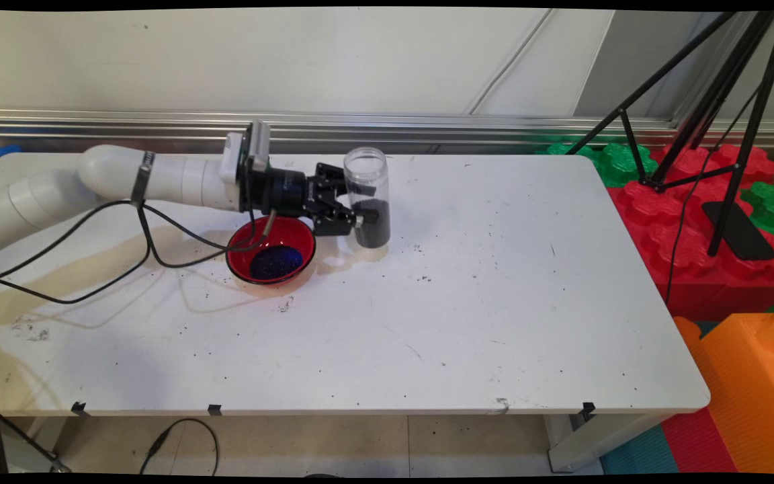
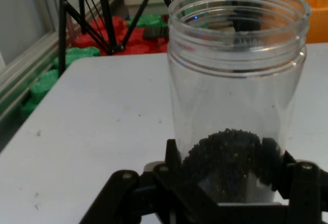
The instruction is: Pour the black seasoning powder in the red bowl
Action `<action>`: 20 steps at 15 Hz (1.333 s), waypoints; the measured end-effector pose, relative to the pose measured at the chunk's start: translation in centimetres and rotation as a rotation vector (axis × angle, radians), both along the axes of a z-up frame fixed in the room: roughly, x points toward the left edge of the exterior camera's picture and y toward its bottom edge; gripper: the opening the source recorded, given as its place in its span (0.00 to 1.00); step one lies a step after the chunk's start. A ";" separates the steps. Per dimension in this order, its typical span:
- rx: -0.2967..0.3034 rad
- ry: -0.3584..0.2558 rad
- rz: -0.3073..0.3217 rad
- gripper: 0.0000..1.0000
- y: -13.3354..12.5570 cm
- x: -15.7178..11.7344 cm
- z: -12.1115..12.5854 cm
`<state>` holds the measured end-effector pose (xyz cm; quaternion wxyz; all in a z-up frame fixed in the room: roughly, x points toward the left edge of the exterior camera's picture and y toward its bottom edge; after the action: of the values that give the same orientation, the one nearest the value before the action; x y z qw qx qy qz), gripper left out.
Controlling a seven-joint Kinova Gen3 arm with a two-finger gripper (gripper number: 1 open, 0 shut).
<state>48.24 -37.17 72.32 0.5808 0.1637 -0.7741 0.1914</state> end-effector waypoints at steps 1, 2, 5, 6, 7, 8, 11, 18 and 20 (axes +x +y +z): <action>-0.007 0.003 0.003 0.00 0.0 0.3 0.5; -0.014 0.005 0.006 0.00 0.0 0.7 1.0; -0.029 0.011 0.013 0.00 -0.1 1.6 2.1; -0.036 0.013 0.017 0.00 -0.1 2.0 2.6; -0.041 0.014 0.019 0.00 -0.1 2.3 3.0; -0.046 0.015 0.022 0.00 -0.2 2.6 3.4; -0.059 0.017 0.030 0.00 -0.2 3.5 4.4; -0.109 0.004 0.062 0.00 -0.4 6.6 7.2; -0.126 -0.007 0.074 0.00 -0.5 7.6 7.9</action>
<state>55.85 -37.65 80.19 0.5796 0.1547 -0.7560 0.2618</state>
